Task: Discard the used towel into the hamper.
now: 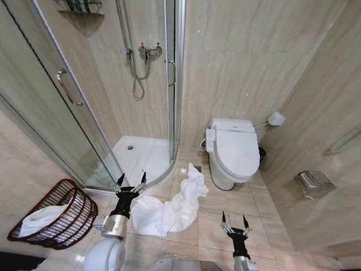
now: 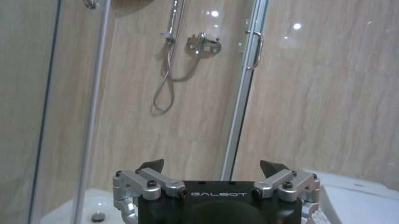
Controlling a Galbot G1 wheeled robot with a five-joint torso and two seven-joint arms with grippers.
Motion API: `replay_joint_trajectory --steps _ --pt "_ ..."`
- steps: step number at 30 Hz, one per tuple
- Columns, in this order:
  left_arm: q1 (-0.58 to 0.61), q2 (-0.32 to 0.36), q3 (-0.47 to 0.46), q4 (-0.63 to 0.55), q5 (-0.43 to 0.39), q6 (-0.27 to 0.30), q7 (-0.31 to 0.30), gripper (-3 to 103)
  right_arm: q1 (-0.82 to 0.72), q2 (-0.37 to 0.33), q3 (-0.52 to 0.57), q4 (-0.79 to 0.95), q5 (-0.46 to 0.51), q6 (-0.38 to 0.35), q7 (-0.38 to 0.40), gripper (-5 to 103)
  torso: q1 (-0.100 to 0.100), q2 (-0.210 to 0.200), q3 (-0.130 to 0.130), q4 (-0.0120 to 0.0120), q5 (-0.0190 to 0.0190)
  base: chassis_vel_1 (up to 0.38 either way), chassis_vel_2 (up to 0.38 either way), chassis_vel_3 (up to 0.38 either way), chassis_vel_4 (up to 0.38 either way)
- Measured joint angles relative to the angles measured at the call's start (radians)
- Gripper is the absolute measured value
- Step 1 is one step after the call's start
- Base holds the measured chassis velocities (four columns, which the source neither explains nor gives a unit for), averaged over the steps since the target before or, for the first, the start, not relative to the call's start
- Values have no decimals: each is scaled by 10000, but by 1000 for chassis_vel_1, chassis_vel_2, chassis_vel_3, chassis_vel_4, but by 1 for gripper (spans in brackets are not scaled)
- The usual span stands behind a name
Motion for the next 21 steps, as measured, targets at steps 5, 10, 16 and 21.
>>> replay_joint_trajectory --steps 5,10,16,21 --pt "-1 0 0 0 0 0 0 100 52 -71 -63 -322 163 -93 5 100 -114 -254 -140 1 0 0 0 0 0" --pt "-1 0 0 0 0 0 0 100 11 -84 -116 -291 291 -145 -17 100 -217 -489 -271 1 0 0 0 0 0" --pt "0 0 0 0 0 0 0 100 -17 -97 -134 -118 403 -349 -19 100 -314 -715 -400 1 -1 0 0 0 0" --pt "-1 0 0 0 0 0 0 100 -17 -118 -151 -17 663 -508 -54 100 -420 -959 -539 1 0 0 0 0 0"
